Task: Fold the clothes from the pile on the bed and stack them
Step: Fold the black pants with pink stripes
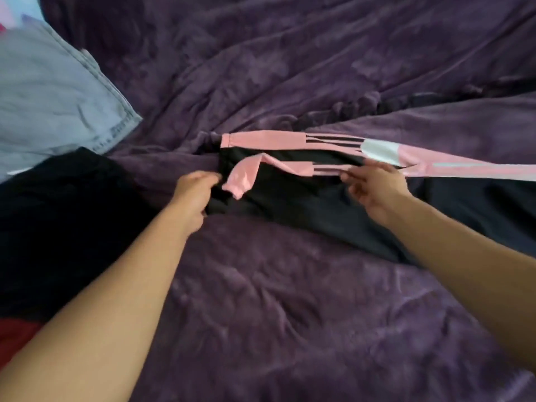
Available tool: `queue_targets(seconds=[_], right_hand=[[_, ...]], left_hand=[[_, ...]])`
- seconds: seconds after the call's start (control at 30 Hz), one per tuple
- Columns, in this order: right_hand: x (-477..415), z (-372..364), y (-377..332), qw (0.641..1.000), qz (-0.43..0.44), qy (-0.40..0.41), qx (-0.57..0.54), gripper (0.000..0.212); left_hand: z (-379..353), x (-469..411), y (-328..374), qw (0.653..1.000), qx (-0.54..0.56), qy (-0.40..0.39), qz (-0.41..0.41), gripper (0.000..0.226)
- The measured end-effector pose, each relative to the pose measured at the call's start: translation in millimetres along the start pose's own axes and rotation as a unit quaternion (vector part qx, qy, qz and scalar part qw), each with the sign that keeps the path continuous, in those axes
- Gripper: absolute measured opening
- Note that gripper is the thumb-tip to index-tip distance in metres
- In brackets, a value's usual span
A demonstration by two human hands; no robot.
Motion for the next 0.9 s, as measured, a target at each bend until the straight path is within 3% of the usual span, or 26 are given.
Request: queue_targets(seconds=[0.07,0.13,0.17,0.23,0.3,0.37,0.43,0.57,0.7,0.9], right_hand=[[-3,-17,-22,0.998,0.035,-0.041,0.019,0.035],[-6,-24,-26,0.984,0.101,-0.042,0.140,0.043],[-7,-23,-22,0.955,0.160,-0.026,0.249,0.045],[-10,-15,-3,0.838,0.263,-0.022,0.478,0.047],[-13,-3,22,0.727,0.282,-0.055,0.624,0.055],[-20,7,43,0.666,0.251,-0.096,0.696,0.066],[-30,10,54,0.642,0.231,-0.115,0.722,0.071],[-36,9,52,0.664,0.243,-0.141,0.693,0.069],[-25,40,28,0.745,0.287,-0.109,0.593,0.054],[-23,153,-15,0.827,0.267,0.013,0.496,0.038]], left_hand=[[2,-27,24,0.997,0.051,0.040,0.038,0.025],[-2,-41,34,0.997,-0.007,0.082,0.003,0.045],[-8,-41,36,0.994,-0.048,0.090,-0.031,0.056],[-26,-42,32,0.988,-0.123,0.065,-0.073,0.085],[-42,-47,21,0.980,-0.177,0.050,-0.071,0.100],[-48,-60,9,0.980,-0.174,0.080,-0.050,0.088],[-44,-68,1,0.988,-0.117,0.099,-0.024,0.060],[-29,-57,3,0.980,-0.123,0.142,-0.066,0.027],[-44,-6,34,0.936,-0.231,0.208,-0.168,0.033],[-163,102,63,0.912,-0.258,0.095,-0.305,0.041]])
Point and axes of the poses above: each hand's wrist, its own x-axis away from the middle knuckle, its own z-axis out of the back of the hand, y = z × x, the point moved 1 cm from there along -x, towards the middle knuckle, and after that the axes turned 2 degrees about -x, right-handed, at the moved point
